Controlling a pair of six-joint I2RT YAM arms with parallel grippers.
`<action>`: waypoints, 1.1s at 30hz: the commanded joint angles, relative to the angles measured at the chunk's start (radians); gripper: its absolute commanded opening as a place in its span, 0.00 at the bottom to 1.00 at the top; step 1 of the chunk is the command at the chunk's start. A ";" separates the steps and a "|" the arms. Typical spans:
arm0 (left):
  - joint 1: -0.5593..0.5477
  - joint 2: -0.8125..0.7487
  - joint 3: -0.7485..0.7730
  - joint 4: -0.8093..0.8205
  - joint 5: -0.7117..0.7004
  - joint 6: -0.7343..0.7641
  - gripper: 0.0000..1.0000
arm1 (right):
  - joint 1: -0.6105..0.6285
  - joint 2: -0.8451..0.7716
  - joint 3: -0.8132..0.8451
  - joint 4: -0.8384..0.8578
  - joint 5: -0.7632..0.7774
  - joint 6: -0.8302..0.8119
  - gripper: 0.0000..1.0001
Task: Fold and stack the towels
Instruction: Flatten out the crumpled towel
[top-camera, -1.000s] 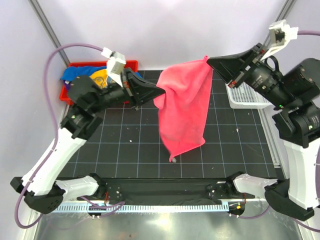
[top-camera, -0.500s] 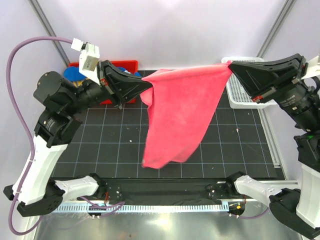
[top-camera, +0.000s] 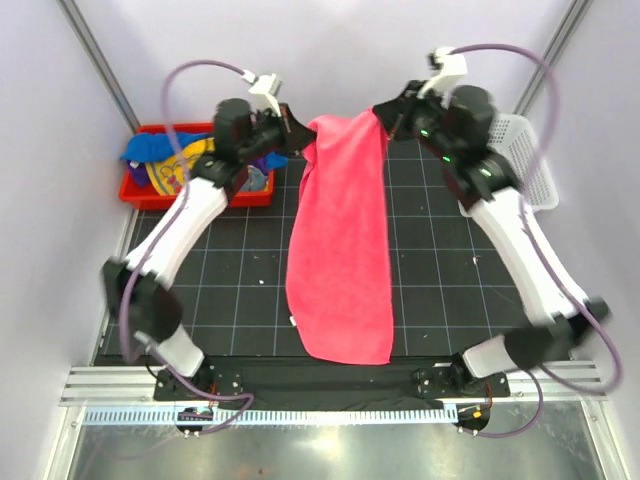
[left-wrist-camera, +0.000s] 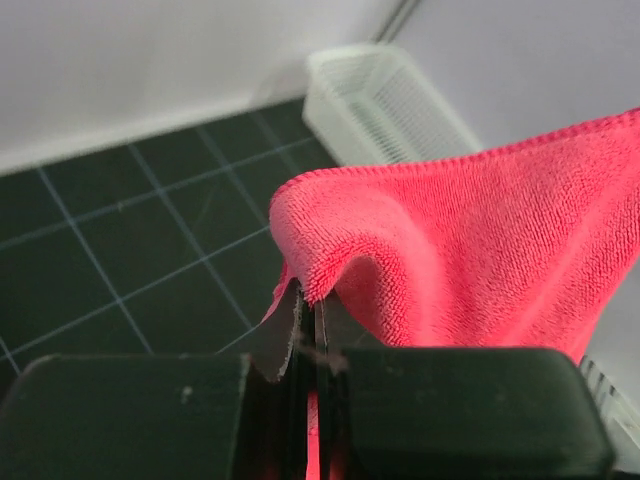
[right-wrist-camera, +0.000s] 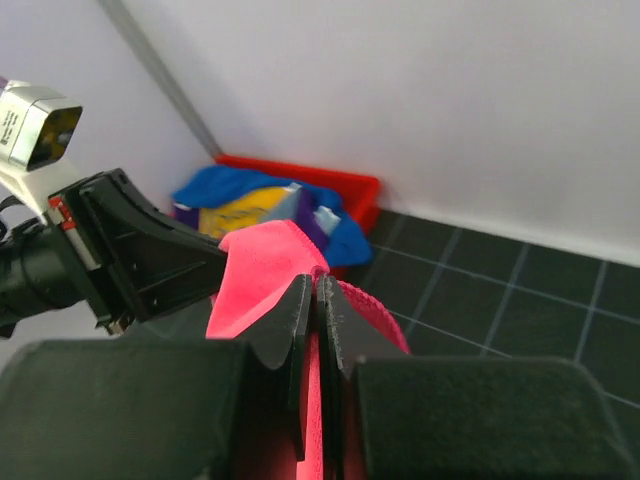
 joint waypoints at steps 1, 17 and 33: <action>0.051 0.233 0.090 0.133 0.005 -0.066 0.00 | -0.068 0.215 -0.007 0.164 0.095 -0.031 0.01; 0.166 0.974 0.755 0.143 0.033 -0.146 0.25 | -0.214 0.971 0.434 0.251 0.060 0.024 0.01; 0.135 0.575 0.249 0.272 -0.025 -0.203 0.79 | -0.199 0.669 0.226 0.015 0.191 0.160 0.80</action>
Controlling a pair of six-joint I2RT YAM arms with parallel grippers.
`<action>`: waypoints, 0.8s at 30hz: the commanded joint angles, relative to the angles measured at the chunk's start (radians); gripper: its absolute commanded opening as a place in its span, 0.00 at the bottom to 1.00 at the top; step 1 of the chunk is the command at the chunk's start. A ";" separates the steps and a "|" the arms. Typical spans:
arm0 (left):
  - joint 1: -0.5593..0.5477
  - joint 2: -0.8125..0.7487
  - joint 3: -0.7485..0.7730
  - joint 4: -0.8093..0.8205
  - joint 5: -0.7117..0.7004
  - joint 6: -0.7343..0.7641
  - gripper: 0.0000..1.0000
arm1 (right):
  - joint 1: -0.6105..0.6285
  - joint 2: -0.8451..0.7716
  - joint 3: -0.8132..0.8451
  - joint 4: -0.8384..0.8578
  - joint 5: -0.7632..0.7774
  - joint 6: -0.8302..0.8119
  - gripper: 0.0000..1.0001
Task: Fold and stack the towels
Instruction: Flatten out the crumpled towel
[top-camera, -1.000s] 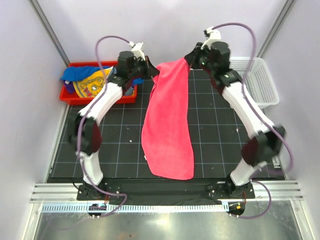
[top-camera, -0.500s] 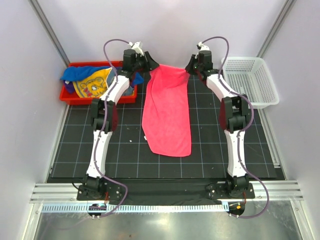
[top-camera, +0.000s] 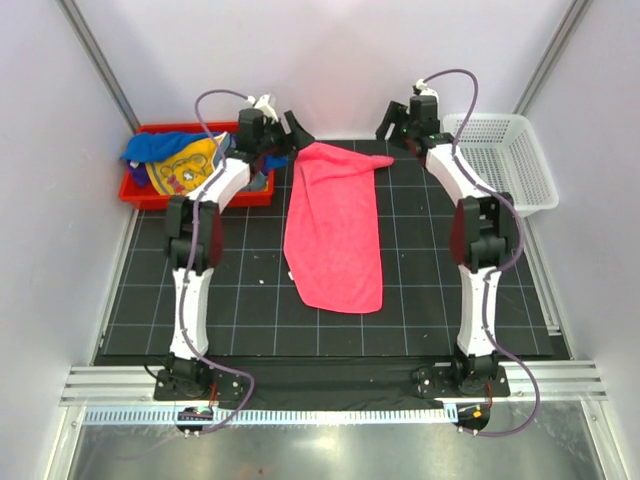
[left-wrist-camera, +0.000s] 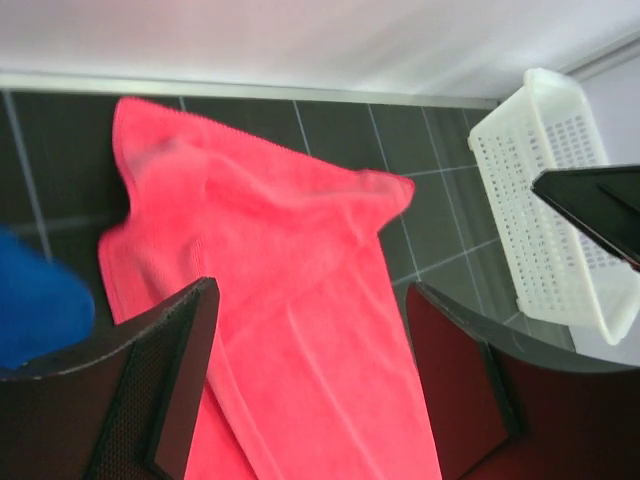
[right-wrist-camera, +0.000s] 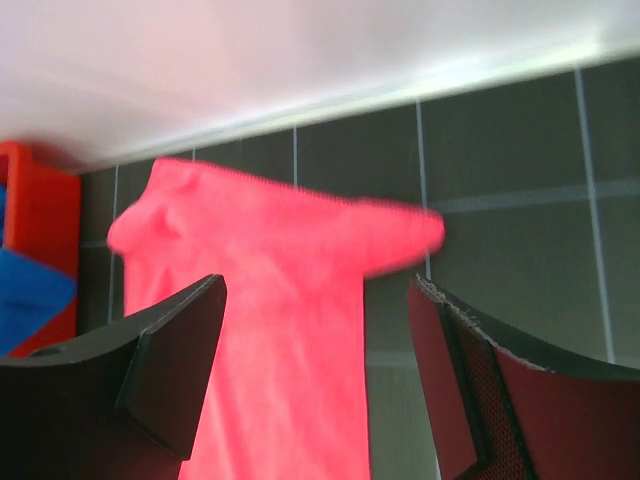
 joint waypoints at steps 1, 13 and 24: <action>-0.048 -0.291 -0.304 0.124 -0.073 -0.021 0.79 | 0.036 -0.317 -0.143 -0.077 0.083 0.058 0.79; -0.419 -1.073 -1.146 -0.251 -0.633 -0.340 0.58 | 0.273 -1.042 -1.035 -0.322 0.243 0.250 0.59; -0.576 -1.387 -1.407 -0.409 -0.712 -0.484 0.60 | 0.384 -1.283 -1.303 -0.436 0.217 0.387 0.54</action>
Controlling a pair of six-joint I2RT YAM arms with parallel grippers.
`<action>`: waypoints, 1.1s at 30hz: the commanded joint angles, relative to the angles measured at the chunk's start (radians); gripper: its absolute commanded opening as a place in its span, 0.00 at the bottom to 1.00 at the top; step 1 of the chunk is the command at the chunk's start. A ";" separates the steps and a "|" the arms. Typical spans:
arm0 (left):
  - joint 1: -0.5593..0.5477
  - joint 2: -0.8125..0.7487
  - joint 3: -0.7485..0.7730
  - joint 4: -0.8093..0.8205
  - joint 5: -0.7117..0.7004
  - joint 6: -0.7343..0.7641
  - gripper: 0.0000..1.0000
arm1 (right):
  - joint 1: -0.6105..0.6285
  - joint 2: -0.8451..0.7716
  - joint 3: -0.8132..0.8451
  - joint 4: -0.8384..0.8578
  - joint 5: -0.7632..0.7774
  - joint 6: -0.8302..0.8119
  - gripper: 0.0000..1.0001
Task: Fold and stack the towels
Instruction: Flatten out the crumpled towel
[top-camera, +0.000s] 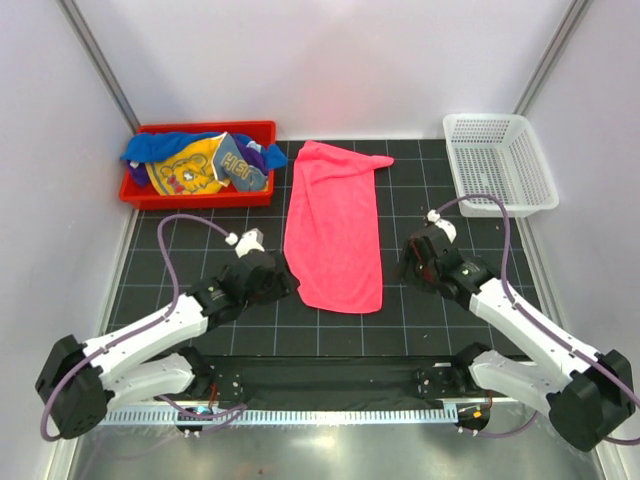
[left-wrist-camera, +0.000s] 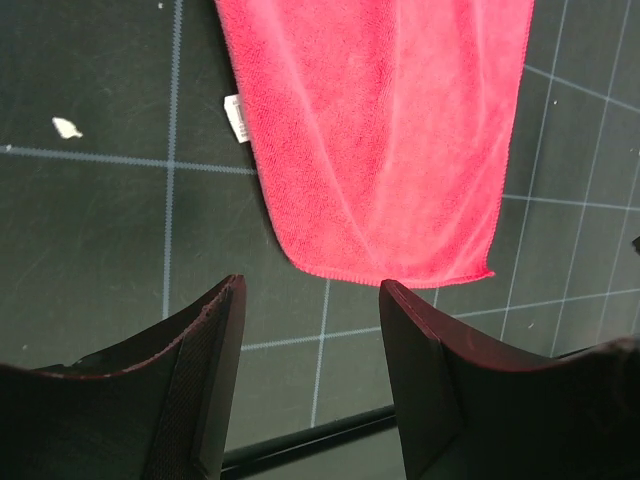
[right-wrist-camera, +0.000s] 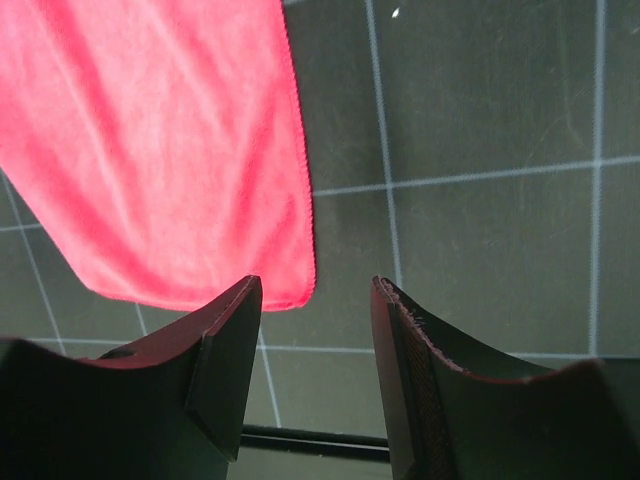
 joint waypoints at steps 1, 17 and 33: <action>-0.023 -0.057 0.000 -0.046 -0.077 -0.064 0.60 | 0.037 -0.023 -0.024 -0.006 0.016 0.076 0.54; -0.042 -0.016 0.003 -0.106 -0.109 -0.048 0.61 | 0.283 0.244 -0.046 0.086 0.148 0.222 0.53; -0.042 -0.047 0.002 -0.126 -0.125 -0.041 0.63 | 0.293 0.388 0.017 0.103 0.110 0.210 0.43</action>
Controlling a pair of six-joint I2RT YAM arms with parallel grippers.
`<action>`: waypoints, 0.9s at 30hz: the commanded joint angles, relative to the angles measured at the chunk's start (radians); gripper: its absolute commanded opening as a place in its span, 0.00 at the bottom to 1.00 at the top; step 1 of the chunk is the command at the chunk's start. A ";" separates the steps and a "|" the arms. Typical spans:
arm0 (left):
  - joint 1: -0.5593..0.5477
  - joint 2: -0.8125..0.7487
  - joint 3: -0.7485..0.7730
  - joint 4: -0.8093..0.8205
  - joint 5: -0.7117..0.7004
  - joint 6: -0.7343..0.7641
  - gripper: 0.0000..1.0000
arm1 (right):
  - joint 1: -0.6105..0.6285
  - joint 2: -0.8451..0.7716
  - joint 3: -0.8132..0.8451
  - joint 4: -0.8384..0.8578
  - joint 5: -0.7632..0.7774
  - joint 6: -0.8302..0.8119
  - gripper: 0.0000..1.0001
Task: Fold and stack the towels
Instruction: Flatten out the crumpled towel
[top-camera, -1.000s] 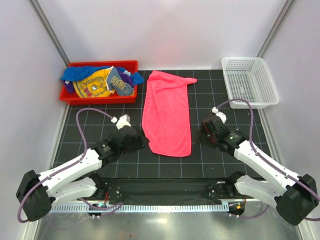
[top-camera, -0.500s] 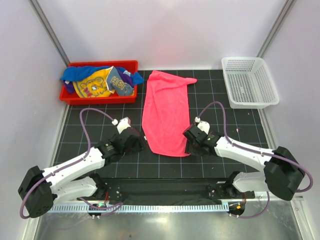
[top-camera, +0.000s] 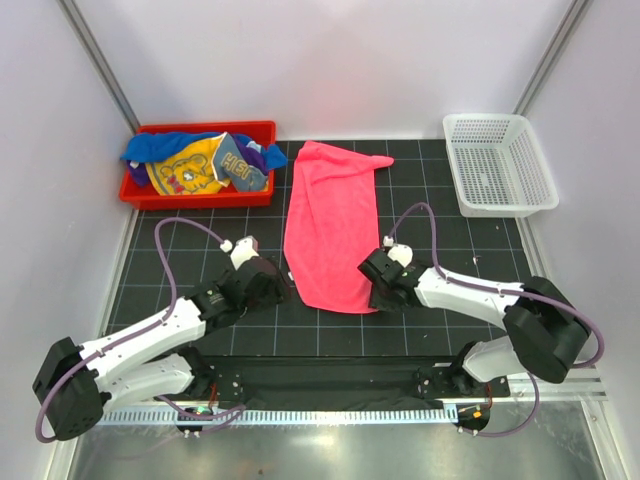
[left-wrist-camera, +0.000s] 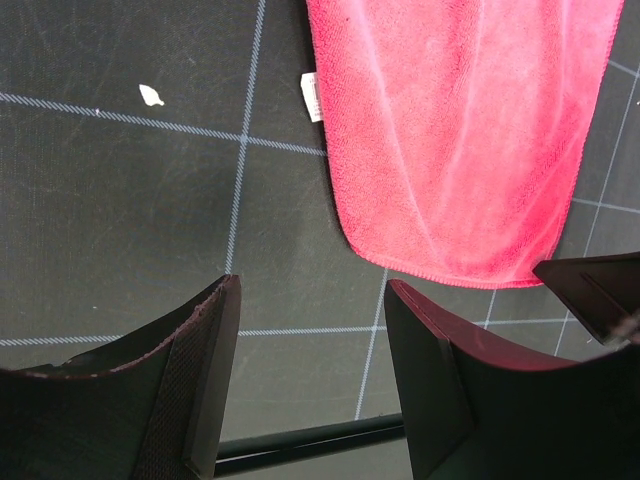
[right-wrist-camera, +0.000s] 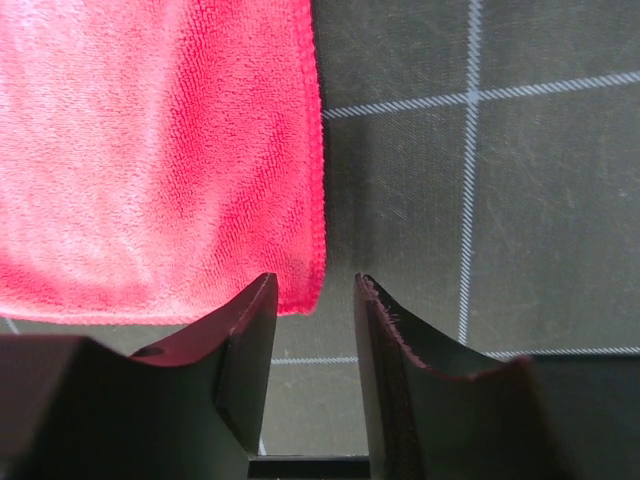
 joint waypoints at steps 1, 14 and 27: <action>-0.004 -0.007 0.018 -0.003 -0.035 -0.001 0.63 | 0.014 0.025 0.047 0.029 0.004 0.007 0.41; -0.004 0.028 0.008 0.044 0.001 0.025 0.68 | 0.009 -0.030 0.192 -0.100 0.081 -0.053 0.01; -0.004 0.123 0.024 0.231 0.094 0.158 0.68 | -0.067 0.160 0.665 -0.308 0.095 -0.208 0.01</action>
